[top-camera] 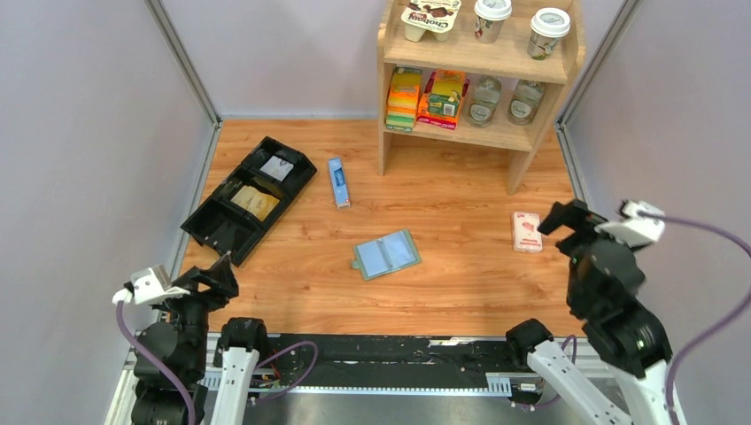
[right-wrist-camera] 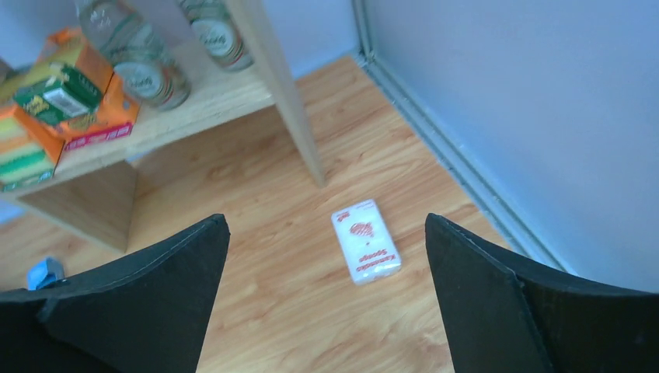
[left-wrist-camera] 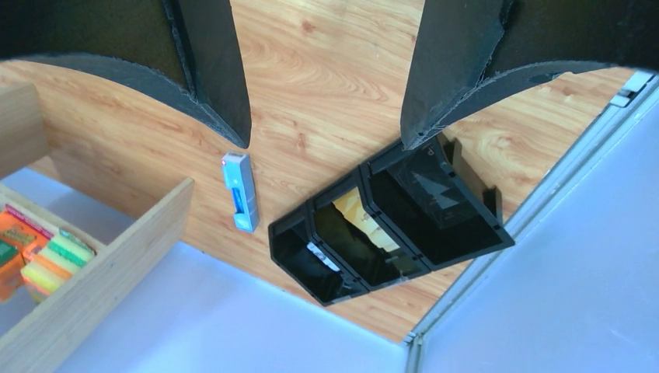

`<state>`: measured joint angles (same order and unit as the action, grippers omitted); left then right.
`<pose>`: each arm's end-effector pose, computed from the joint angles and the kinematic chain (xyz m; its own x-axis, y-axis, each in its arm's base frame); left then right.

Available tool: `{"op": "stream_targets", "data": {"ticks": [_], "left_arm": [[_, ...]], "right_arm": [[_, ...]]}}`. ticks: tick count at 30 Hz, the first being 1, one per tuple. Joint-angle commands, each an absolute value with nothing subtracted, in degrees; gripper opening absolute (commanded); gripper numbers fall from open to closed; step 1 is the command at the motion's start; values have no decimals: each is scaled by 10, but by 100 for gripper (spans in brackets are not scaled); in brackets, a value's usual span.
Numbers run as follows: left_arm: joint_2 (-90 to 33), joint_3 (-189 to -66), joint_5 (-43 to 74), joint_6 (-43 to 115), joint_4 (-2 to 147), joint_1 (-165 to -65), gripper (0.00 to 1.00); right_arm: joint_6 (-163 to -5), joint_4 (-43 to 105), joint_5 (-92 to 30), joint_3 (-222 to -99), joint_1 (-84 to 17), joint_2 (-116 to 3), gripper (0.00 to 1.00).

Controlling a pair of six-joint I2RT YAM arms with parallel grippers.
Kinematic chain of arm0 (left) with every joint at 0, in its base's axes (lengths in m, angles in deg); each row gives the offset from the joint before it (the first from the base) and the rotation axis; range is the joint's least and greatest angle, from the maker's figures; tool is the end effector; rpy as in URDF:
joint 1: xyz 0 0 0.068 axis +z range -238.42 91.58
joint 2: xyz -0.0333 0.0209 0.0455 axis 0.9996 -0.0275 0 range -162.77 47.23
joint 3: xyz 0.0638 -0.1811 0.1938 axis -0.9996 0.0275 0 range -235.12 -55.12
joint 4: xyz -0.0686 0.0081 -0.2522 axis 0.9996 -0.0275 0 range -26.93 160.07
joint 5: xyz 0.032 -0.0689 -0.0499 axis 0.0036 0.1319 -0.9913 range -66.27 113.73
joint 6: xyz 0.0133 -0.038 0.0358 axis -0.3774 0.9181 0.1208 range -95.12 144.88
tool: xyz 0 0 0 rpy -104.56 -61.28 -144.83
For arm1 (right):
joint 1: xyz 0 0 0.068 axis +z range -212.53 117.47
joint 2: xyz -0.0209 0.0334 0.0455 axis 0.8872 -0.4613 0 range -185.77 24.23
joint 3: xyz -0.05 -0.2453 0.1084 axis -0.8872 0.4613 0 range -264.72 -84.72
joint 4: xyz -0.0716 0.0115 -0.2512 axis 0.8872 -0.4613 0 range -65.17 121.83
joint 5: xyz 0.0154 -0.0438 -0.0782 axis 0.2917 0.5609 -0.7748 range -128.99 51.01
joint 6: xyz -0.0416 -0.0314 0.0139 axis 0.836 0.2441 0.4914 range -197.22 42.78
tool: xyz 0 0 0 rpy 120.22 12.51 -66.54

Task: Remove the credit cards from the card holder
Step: Reset both arms

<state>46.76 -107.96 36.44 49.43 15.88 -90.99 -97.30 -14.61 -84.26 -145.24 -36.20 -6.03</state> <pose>-0.0329 0.0093 0.3430 0.0442 -0.4078 -0.9120 -0.1733 0.8959 -0.4090 0.0726 0.0079 0.3942 -0.1318 0.2043 -0.9700 0.3670 0.9191 0.1436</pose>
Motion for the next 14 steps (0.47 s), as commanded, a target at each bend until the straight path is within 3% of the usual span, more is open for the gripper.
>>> {"op": "stream_targets", "data": {"ticks": [1, 6, 14], "left_arm": [[489, -1108, 422, 515, 125, -911, 78], [493, -1118, 461, 513, 113, -911, 79], [493, -1117, 498, 514, 107, -911, 79]], "right_arm": [[-888, -50, -921, -1376, -361, 58, 100], [-839, 16, -893, -1302, -361, 188, 100], [-827, 42, -878, -1229, -361, 277, 100]]}}
